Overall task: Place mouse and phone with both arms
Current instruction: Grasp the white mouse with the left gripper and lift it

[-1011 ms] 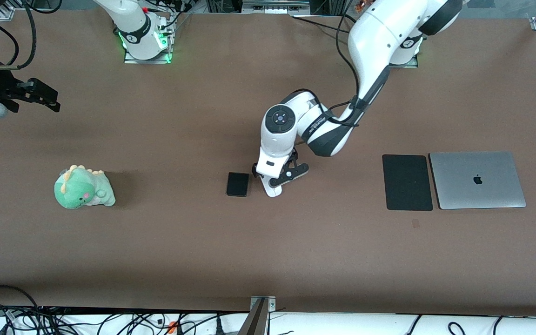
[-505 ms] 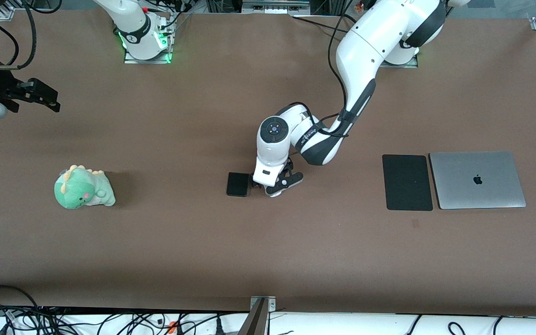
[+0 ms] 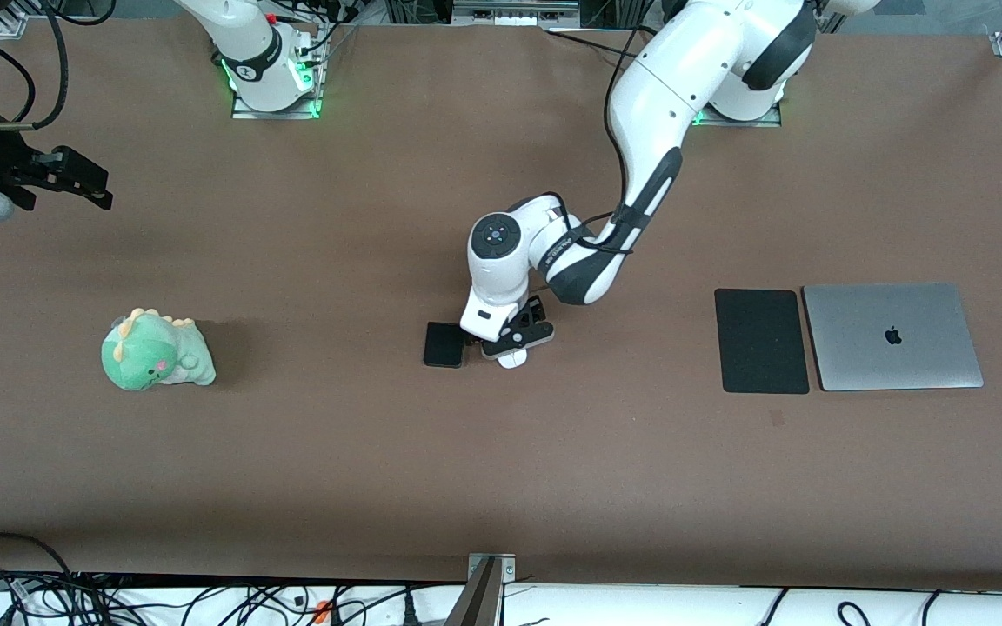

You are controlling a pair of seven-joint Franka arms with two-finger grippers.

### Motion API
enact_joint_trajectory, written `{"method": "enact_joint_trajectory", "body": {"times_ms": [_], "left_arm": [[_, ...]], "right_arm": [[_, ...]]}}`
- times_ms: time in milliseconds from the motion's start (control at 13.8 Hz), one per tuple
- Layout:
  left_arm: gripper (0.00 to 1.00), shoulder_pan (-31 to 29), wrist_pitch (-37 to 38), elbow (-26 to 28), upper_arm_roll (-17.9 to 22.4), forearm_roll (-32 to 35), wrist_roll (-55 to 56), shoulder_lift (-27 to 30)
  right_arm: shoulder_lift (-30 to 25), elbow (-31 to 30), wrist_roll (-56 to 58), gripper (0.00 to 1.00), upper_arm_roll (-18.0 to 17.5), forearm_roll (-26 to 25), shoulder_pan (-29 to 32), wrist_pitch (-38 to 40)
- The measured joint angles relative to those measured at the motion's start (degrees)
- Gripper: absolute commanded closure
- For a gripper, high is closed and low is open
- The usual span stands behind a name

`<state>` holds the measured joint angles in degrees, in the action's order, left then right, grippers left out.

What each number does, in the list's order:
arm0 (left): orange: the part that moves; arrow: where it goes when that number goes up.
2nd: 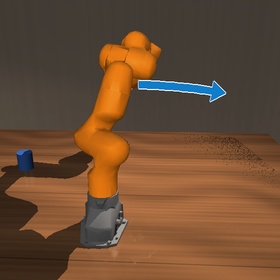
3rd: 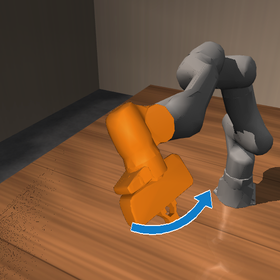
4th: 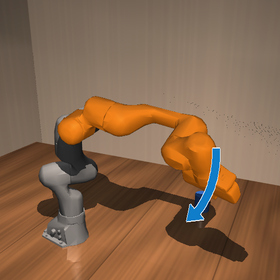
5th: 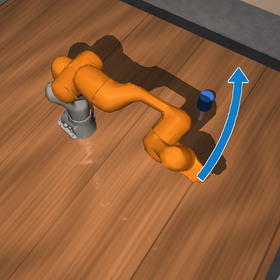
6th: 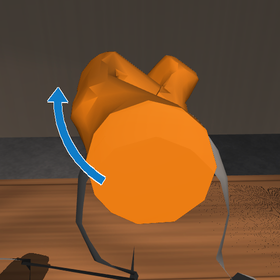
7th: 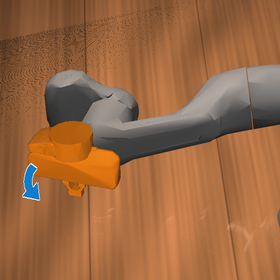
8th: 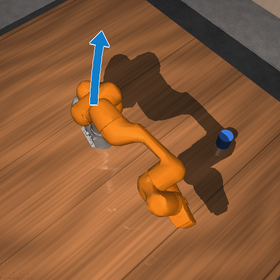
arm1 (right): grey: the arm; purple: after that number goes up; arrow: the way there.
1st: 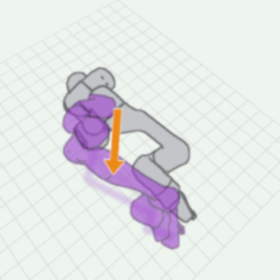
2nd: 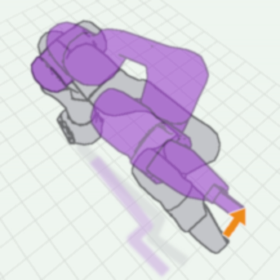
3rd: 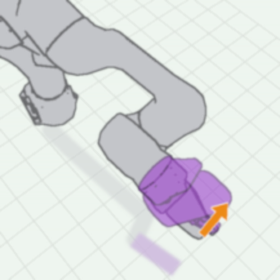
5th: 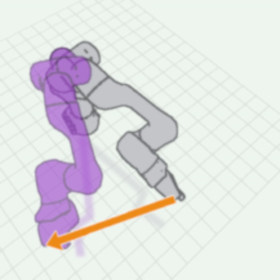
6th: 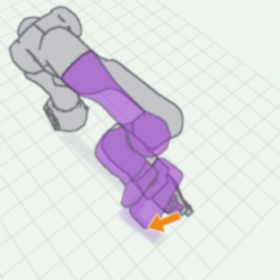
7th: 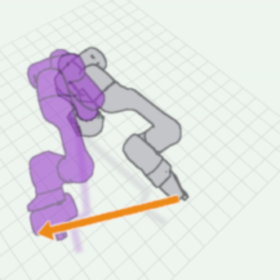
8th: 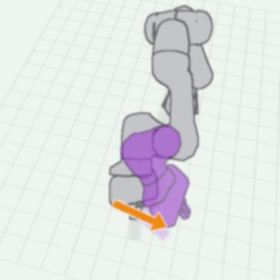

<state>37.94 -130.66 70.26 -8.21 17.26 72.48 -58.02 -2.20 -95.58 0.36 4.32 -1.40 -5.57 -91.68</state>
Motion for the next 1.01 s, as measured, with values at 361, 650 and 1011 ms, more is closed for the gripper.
{"method": "enact_joint_trajectory", "body": {"times_ms": [361,650,1011], "left_arm": [[0.02,-0.2,0.0,-0.5,0.8,0.0,-0.9,0.0],[0.14,-0.8,0.0,-1.1,0.8,-0.7,-0.9,0.0],[0.75,-0.9,0.0,-1.5,0.8,-1.7,-0.9,0.0]], "right_arm": [[0.0,0.0,0.0,0.00,0.0,0.0,0.0,0.0],[0.0,0.0,0.0,0.00,0.0,0.0,0.0,0.0],[0.0,0.0,0.0,0.00,0.0,0.0,0.0,0.0]]}}
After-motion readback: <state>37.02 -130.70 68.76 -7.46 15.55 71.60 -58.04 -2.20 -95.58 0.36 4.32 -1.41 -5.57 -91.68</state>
